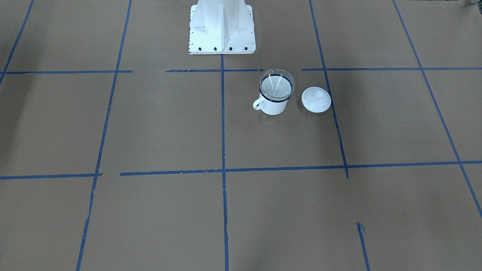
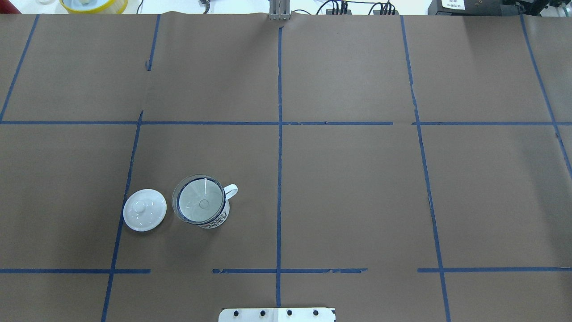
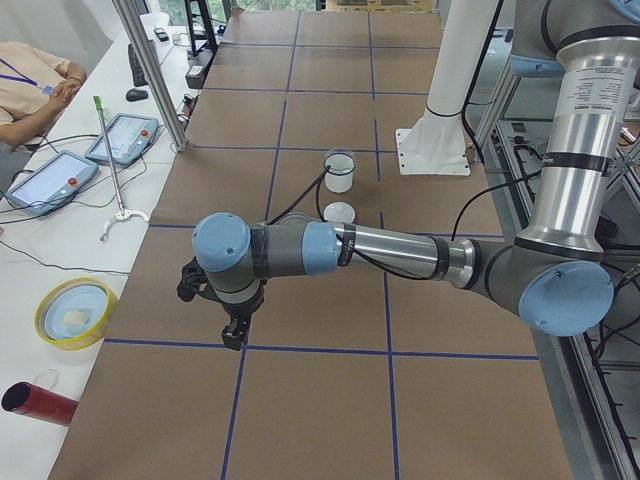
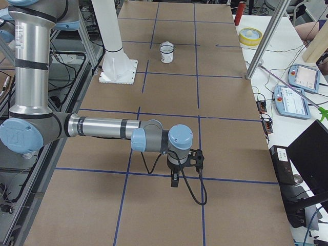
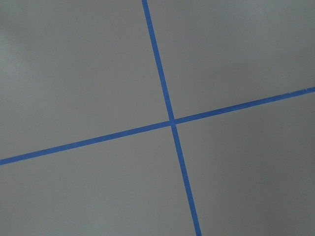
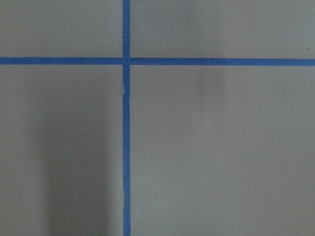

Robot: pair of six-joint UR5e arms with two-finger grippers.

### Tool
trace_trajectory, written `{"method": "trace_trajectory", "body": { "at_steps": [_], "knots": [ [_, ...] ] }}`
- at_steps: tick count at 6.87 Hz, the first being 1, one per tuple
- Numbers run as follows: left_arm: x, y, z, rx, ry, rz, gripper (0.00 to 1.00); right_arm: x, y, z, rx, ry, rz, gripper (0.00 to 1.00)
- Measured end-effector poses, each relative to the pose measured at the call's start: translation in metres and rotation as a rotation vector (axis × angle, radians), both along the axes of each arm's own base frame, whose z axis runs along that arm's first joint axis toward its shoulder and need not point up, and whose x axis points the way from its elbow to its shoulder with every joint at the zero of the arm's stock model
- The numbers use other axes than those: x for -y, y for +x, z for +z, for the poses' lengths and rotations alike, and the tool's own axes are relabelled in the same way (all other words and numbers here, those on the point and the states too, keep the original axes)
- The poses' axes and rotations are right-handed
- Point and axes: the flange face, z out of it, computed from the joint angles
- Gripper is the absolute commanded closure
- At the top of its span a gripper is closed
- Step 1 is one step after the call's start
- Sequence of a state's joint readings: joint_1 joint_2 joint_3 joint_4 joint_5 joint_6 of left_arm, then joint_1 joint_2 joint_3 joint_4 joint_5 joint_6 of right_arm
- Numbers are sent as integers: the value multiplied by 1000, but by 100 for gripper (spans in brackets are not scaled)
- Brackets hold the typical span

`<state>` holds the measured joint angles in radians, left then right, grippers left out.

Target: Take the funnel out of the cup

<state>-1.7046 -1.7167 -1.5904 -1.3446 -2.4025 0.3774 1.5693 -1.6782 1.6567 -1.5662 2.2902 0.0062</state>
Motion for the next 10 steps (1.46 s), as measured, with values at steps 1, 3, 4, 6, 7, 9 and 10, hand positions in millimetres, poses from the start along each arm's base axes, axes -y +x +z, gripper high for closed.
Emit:
{"method": "trace_trajectory", "body": {
  "at_steps": [1, 3, 4, 6, 7, 9, 10],
  "knots": [
    [3, -1, -2, 4, 3, 1, 0, 0, 0, 0, 0, 0, 0, 0],
    [8, 0, -4, 13, 8, 5, 0, 0, 0, 0, 0, 0, 0, 0],
    [9, 1, -4, 14, 8, 7, 0, 0, 0, 0, 0, 0, 0, 0],
    [9, 1, -5, 21, 12, 9, 0, 0, 0, 0, 0, 0, 0, 0],
    [8, -2, -5, 71, 12, 11, 0, 0, 0, 0, 0, 0, 0, 0],
    [5, -10, 5, 179, 2, 15, 0, 0, 0, 0, 0, 0, 0, 0],
    [1, -9, 12, 175, 10, 15, 0, 0, 0, 0, 0, -1, 0, 0]
  ]
}}
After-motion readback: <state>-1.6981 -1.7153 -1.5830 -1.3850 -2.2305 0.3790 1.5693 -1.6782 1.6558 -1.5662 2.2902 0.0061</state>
